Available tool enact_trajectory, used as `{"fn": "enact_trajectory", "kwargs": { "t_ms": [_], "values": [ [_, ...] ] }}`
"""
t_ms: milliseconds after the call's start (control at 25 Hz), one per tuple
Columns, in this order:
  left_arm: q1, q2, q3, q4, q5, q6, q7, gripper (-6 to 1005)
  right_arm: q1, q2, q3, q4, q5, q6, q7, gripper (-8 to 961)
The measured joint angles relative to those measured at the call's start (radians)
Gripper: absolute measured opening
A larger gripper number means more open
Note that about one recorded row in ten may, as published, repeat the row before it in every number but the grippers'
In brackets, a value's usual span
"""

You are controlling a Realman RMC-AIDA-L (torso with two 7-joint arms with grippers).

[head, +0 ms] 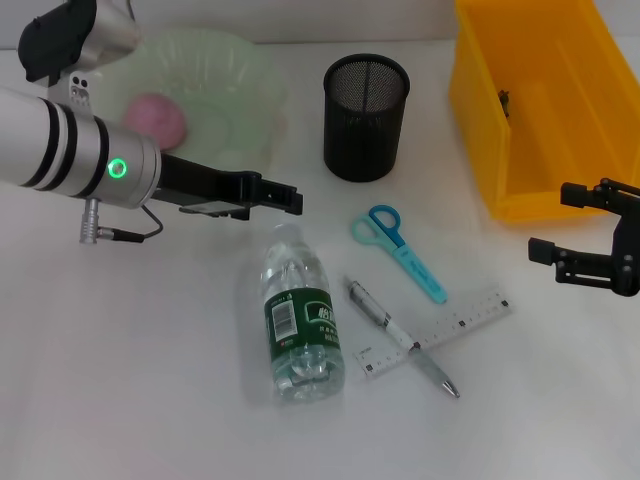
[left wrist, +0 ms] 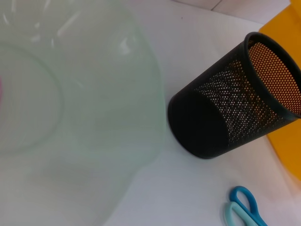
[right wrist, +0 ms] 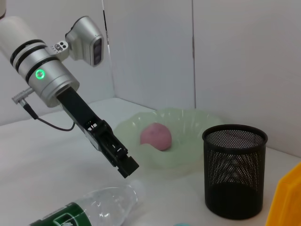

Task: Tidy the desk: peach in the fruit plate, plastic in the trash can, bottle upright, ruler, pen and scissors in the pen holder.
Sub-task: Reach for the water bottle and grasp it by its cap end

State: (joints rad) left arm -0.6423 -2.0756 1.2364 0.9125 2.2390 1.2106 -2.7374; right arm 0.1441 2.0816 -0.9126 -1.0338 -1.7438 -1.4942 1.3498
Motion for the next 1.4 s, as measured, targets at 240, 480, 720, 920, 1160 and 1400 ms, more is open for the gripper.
{"fn": "enact_trajectory", "kwargs": {
  "t_ms": [240,480,720,920,1160,1400],
  "values": [
    [-0.003,-0.001,0.036,-0.012,0.001,-0.040,-0.009,840,0.001,0.000,-0.004,0.000,-0.002,0.000,-0.001,838],
    [-0.017,-0.003,0.058,-0.036,0.001,-0.062,-0.009,826,0.010,-0.001,-0.001,0.016,-0.003,0.000,-0.003,838],
    [-0.030,-0.005,0.069,-0.057,-0.009,-0.072,-0.012,800,0.011,-0.002,0.000,0.019,-0.004,0.000,-0.003,838],
    [-0.034,-0.005,0.089,-0.065,-0.016,-0.080,-0.014,777,0.011,-0.002,0.000,0.022,-0.004,0.000,-0.003,838],
    [-0.036,-0.004,0.129,-0.069,-0.037,-0.093,-0.015,750,0.010,-0.002,0.000,0.023,-0.004,0.000,-0.003,838],
    [-0.038,-0.004,0.151,-0.075,-0.036,-0.101,-0.011,723,0.008,-0.002,0.000,0.023,-0.004,0.000,-0.003,838]
  ]
}}
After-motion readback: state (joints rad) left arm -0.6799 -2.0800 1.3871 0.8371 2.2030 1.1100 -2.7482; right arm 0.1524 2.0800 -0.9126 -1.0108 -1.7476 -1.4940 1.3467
